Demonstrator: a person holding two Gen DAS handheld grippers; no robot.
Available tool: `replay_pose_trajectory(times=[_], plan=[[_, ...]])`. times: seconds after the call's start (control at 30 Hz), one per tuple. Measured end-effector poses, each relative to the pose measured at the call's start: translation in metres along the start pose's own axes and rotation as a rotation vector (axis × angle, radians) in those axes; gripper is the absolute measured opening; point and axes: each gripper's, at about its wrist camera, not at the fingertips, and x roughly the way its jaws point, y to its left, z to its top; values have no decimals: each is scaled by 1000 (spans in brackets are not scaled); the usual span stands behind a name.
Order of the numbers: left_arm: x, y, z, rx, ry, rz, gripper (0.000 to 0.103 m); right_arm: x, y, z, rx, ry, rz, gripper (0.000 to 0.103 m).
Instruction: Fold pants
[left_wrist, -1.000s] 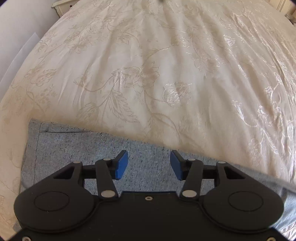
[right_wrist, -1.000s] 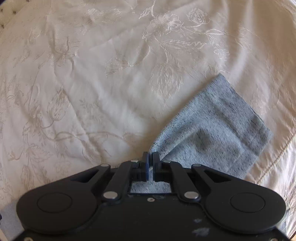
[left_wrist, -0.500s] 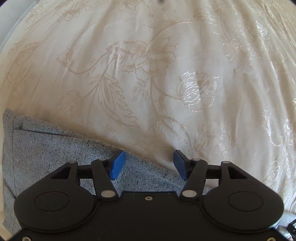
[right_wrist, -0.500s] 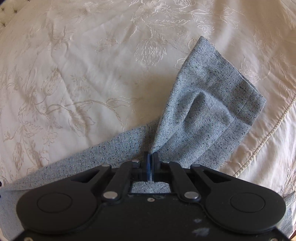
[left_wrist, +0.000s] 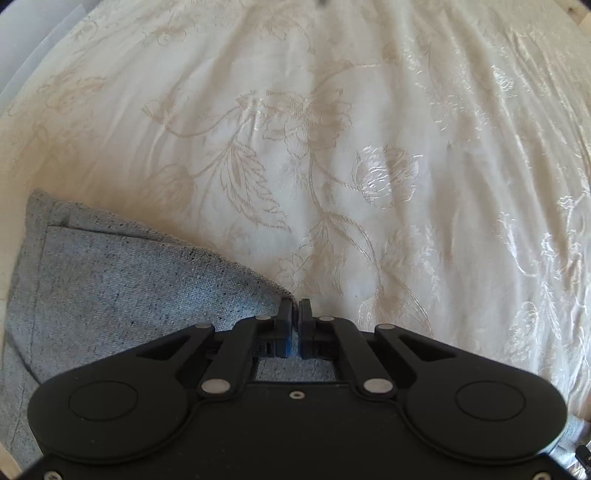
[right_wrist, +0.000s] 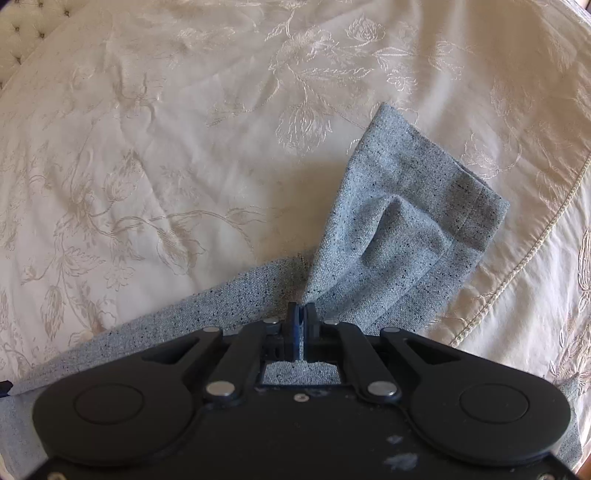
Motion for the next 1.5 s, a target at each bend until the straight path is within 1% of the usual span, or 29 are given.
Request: replay_pose_trajectory(times=[0.1,0.17,0.27,0.37,0.43,0.53,0.63,0.73,0.8,0.9,0.93,1.0,1.1,1.2,1.33,1.43,1.47,1.5], plan=[[-37,4,-25,36,-72,-9,3,-22,-4,-10,-8,-30,12,2],[-64,17,-34,46,-121,-29,3,-39,-10,-17,-10,-46,21,2],[-100,30,-62,59,-183,-48,3,-68,-23,-33,-28,-72,37,2],[-129,43,-95,39,-223,-62,3,-94,-39,-47,-49,-97,60,1],[-142,52,-119,21,-230,-60,3,-108,-53,-58,-59,-103,86,1],[-150,63,-154,7,-222,-40,3,-117,-74,-75,-61,-84,121,1],[-146,68,-185,-25,-188,-19,3,-116,-87,-93,-85,-49,147,1],[-136,77,-212,-71,-154,-11,3,-109,-90,-105,-108,-27,149,7],[-128,80,-223,-90,-136,2,3,-103,-85,-106,-130,-27,135,16],[-115,85,-232,-112,-102,15,0,-96,-73,-99,-162,-54,108,19],[-110,86,-232,-116,-90,23,0,-92,-66,-92,-176,-70,97,21],[-102,91,-234,-119,-66,23,0,-83,-49,-78,-191,-104,66,29],[-94,96,-228,-120,-46,35,0,-63,-18,-55,-218,-144,21,33],[-84,102,-225,-125,-18,32,0,-33,13,-31,-233,-171,-47,35],[-81,107,-230,-93,2,36,1,12,45,-13,-279,-139,-177,37],[-80,110,-233,-71,20,21,6,42,56,-10,-322,-82,-281,37],[-82,112,-234,-68,23,12,6,46,56,-10,-330,-77,-303,36],[-83,113,-235,-65,19,0,6,48,55,-10,-345,-75,-317,31]])
